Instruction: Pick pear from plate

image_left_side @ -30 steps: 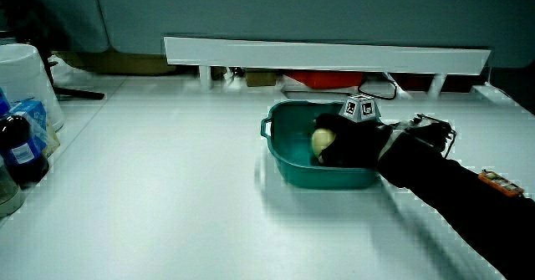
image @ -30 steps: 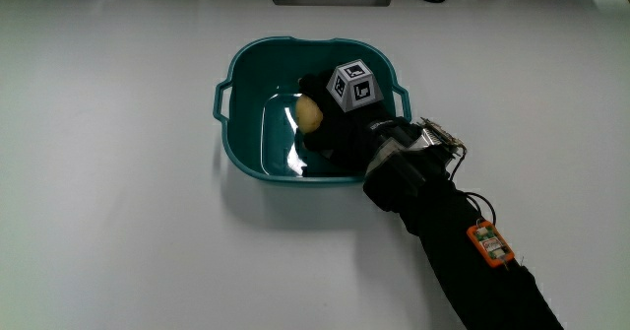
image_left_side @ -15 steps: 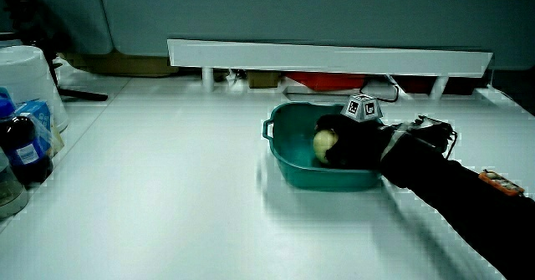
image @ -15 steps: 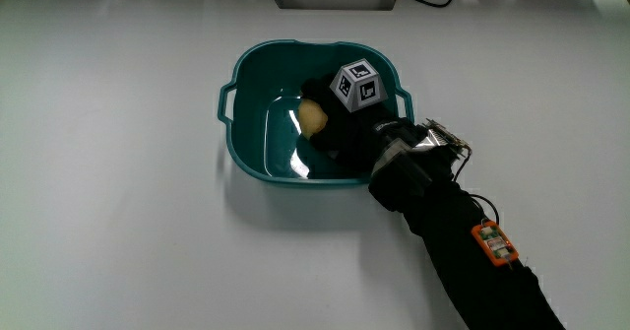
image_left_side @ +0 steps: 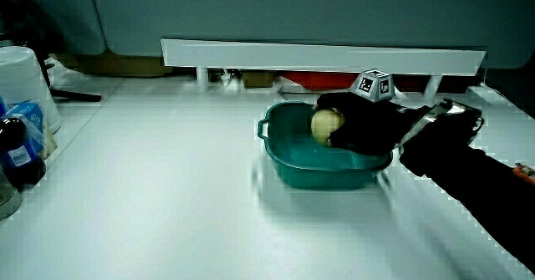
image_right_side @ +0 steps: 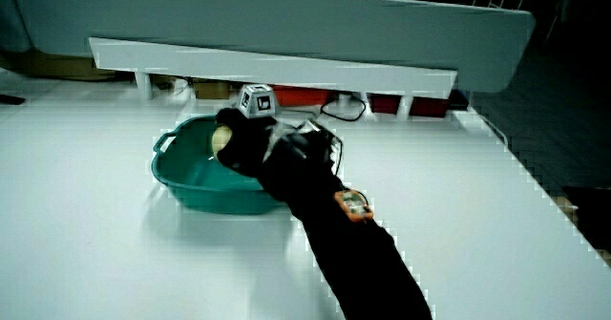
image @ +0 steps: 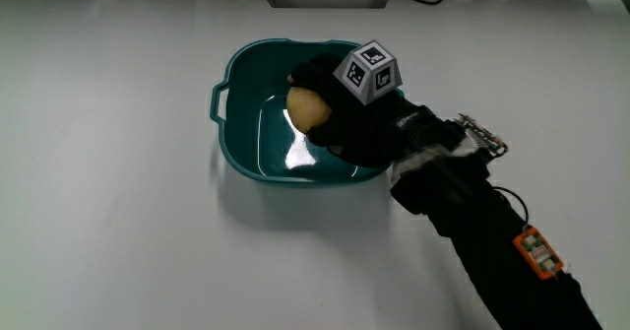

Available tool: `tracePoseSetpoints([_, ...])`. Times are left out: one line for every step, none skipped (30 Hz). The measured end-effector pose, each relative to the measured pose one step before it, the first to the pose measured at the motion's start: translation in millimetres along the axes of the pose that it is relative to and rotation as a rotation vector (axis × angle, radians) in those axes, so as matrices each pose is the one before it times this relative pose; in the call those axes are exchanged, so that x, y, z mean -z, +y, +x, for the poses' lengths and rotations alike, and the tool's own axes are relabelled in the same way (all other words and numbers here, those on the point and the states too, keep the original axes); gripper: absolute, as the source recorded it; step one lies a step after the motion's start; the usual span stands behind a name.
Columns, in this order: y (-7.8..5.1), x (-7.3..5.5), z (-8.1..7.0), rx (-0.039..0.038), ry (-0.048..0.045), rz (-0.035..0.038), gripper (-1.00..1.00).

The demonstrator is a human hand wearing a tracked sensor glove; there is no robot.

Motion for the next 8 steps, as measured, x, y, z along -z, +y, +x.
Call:
tracePoseSetpoints([-3.93, -1.16, -3.38, -0.00833, -0.01155, 0.01219, 1.00])
tracePoseSetpoints([-4.52, -1.69, -4.64, -0.02267, 0.00015, 0.00772, 1.00])
tracePoseSetpoints([-3.75, -0.21, -3.93, -0.01598, -0.00905, 0.00884, 1.00])
tracePoseSetpoints([-4.61, -4.05, -6.79, -0.01590, -0.00435, 0.00349, 1.00])
tracePoseSetpoints([-2.41, 0.88, -3.26, -0.01574, -0.00278, 0.00610, 1.00])
tracePoseSetpoints([-3.70, -1.68, -5.05, -0.01130, 0.00071, -0.00420, 1.00])
tracePoseSetpoints([-2.19, 1.03, -2.66, -0.00504, -0.00773, 0.00422, 1.00])
tracePoseSetpoints([-2.45, 0.79, -2.88, -0.02519, -0.00150, 0.00724, 1.00])
